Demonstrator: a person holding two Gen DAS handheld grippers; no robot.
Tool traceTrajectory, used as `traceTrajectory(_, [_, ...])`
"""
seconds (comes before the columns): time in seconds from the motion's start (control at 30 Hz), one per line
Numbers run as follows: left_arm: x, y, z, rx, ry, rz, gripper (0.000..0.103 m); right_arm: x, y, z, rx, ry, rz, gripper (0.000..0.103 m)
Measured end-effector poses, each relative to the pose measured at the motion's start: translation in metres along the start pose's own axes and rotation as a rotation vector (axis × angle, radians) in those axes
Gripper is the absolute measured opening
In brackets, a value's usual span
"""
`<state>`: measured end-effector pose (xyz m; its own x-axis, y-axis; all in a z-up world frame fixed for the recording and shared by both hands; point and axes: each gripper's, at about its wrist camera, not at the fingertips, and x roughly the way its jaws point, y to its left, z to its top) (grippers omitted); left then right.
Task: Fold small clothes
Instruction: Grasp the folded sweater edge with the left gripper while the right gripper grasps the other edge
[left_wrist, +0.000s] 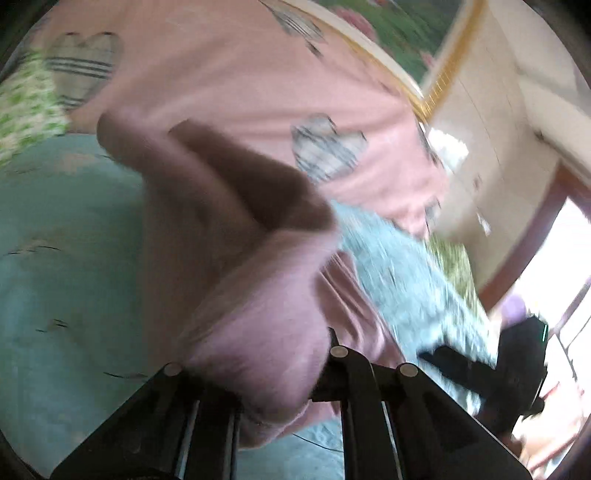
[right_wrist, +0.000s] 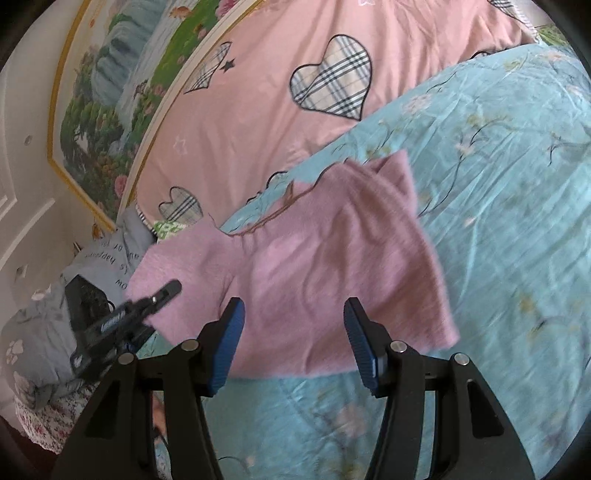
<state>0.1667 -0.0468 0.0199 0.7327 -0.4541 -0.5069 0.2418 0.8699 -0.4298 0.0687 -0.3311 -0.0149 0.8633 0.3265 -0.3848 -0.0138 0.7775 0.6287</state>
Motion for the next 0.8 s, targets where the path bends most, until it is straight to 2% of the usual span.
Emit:
traceTrajectory(0.1, [0.039, -0.01, -0.022, 0.032, 0.096, -0.001, 0.009, 0.014, -0.007, 0.018, -0.005, 0.041, 0.01, 0.06])
traceTrajectory(0.17, [0.056, -0.008, -0.034, 0.03, 0.143, 0.013, 0.009, 0.033, -0.009, 0.03, -0.007, 0.088, 0.018, 0.069])
traceTrajectory(0.4, [0.057, 0.004, -0.033, -0.011, 0.128, -0.018, 0.009, 0.114, 0.007, 0.061, -0.049, 0.237, 0.075, 0.072])
traceTrajectory(0.53, [0.057, 0.0, -0.036, 0.015, 0.127, 0.0, 0.009, 0.164, 0.01, 0.075, -0.012, 0.287, 0.127, 0.072])
traceTrajectory(0.6, [0.056, -0.002, -0.037, 0.037, 0.125, 0.014, 0.009, 0.182, 0.008, 0.078, 0.002, 0.303, 0.115, 0.072])
traceTrajectory(0.63, [0.055, -0.004, -0.037, 0.048, 0.124, 0.02, 0.009, 0.192, 0.006, 0.079, 0.009, 0.319, 0.092, 0.063])
traceTrajectory(0.67, [0.054, -0.006, -0.037, 0.059, 0.124, 0.025, 0.009, 0.198, 0.006, 0.08, 0.015, 0.335, 0.094, 0.038])
traceTrajectory(0.73, [0.052, -0.012, -0.035, 0.081, 0.125, 0.038, 0.009, 0.203, 0.006, 0.082, 0.026, 0.351, 0.118, 0.019])
traceTrajectory(0.8, [0.046, -0.022, -0.029, 0.107, 0.106, 0.038, 0.009, 0.197, 0.013, 0.088, -0.006, 0.335, 0.13, 0.017])
